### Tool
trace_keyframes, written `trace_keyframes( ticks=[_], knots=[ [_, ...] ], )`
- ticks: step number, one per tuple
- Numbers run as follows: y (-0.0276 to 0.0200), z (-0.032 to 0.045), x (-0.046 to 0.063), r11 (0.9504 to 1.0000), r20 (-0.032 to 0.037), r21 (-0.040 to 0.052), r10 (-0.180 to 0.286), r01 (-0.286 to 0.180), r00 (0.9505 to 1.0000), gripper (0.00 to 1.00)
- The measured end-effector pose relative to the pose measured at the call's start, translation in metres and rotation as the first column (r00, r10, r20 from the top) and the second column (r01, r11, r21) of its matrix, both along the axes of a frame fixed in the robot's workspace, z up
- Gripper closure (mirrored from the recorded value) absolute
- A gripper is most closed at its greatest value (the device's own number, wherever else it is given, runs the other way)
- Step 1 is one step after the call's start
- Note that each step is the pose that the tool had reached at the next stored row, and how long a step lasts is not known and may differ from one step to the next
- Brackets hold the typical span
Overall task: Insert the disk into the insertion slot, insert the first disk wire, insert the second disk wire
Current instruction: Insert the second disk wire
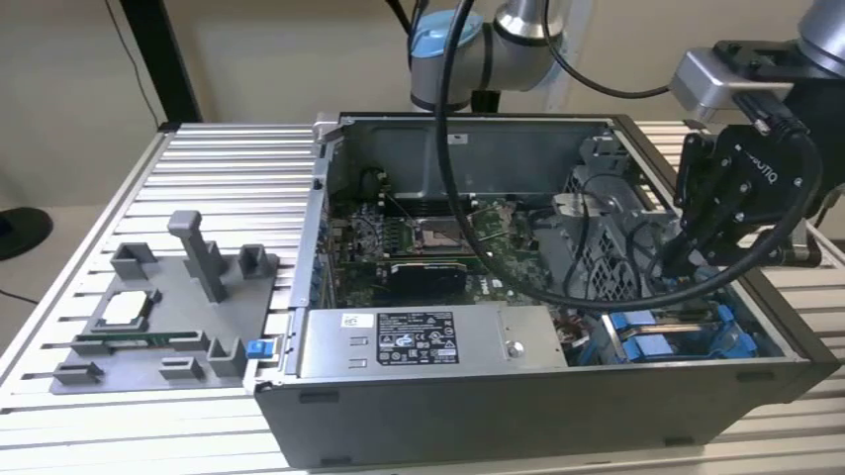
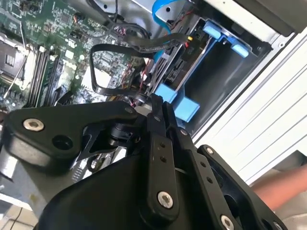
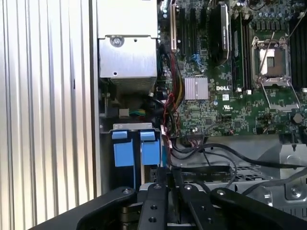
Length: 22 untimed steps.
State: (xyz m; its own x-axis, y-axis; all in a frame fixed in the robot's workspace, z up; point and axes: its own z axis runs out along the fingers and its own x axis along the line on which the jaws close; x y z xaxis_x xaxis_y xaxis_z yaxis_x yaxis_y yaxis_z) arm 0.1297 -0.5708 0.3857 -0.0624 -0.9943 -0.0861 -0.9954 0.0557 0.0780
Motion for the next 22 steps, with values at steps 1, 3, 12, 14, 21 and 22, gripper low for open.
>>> trace_keyframes(
  ticks=[1, 3, 12, 14, 21, 22],
  knots=[
    [0.0000, -0.0006, -0.001, 1.0000, 0.0113, -0.0001, 0.000, 0.000, 0.9999, 1.00],
    [0.0000, -0.0019, -0.003, 1.0000, 0.0336, -0.0001, 0.000, 0.000, 0.9994, 1.00],
    [0.0000, -0.0109, -0.003, 1.0000, 0.0801, -0.0074, 0.001, -0.001, 0.9968, 1.00],
    [0.0000, -0.0112, -0.003, 0.9999, 0.0802, -0.0108, 0.002, -0.001, 0.9968, 1.00],
    [0.0000, -0.0112, -0.003, 0.9999, 0.0802, -0.0119, 0.002, -0.001, 0.9968, 1.00],
    [0.0000, -0.0112, -0.003, 0.9999, 0.0803, -0.0119, 0.002, -0.001, 0.9968, 1.00]
  ],
)
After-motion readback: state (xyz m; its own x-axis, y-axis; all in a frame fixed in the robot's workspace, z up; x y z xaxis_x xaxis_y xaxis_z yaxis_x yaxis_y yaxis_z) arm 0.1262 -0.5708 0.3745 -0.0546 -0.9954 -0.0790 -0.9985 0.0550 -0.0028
